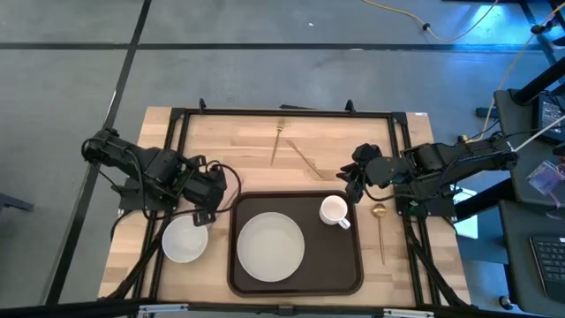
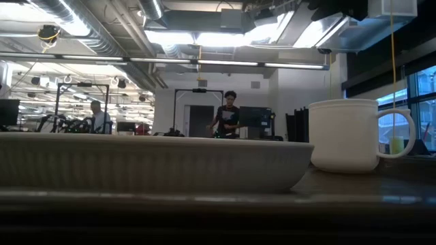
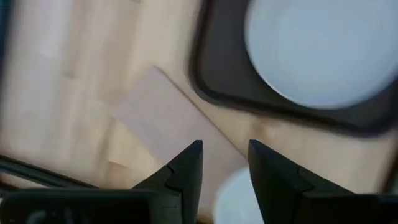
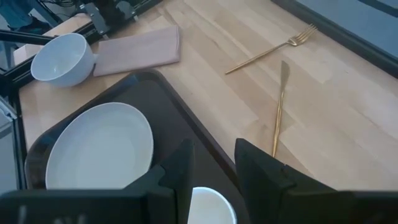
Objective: Set up tray
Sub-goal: Put the white bowl on the gray plate on the black serving tray
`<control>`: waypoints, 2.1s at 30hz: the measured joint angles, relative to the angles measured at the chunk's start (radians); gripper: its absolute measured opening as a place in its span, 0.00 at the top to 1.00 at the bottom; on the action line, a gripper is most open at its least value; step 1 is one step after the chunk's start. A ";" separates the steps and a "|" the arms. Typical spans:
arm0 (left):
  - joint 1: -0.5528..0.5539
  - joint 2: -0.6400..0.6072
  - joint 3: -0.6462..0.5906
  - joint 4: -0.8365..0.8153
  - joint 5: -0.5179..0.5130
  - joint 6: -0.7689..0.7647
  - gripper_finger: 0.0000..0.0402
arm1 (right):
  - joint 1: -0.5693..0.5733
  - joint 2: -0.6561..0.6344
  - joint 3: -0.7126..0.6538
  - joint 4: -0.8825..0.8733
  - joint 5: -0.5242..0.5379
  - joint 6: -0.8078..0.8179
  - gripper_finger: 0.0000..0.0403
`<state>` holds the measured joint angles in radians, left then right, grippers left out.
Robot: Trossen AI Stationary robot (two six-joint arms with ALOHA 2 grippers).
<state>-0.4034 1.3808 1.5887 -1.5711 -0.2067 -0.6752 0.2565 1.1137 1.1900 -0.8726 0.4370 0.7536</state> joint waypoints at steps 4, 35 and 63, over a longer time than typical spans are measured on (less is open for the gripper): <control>-0.005 0.000 0.000 0.000 0.098 -0.017 0.59 | 0.000 0.000 0.000 0.000 0.000 0.000 0.71; -0.161 0.000 -0.718 0.343 0.226 0.327 0.55 | 0.000 0.089 0.000 0.003 -0.017 0.005 0.71; -0.098 -0.154 -0.640 0.553 0.483 -0.117 0.99 | 0.000 0.088 0.000 0.016 -0.073 -0.002 0.71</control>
<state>-0.5017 1.2266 0.9490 -1.0179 0.2768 -0.7921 0.2569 1.2018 1.1904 -0.8570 0.3636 0.7516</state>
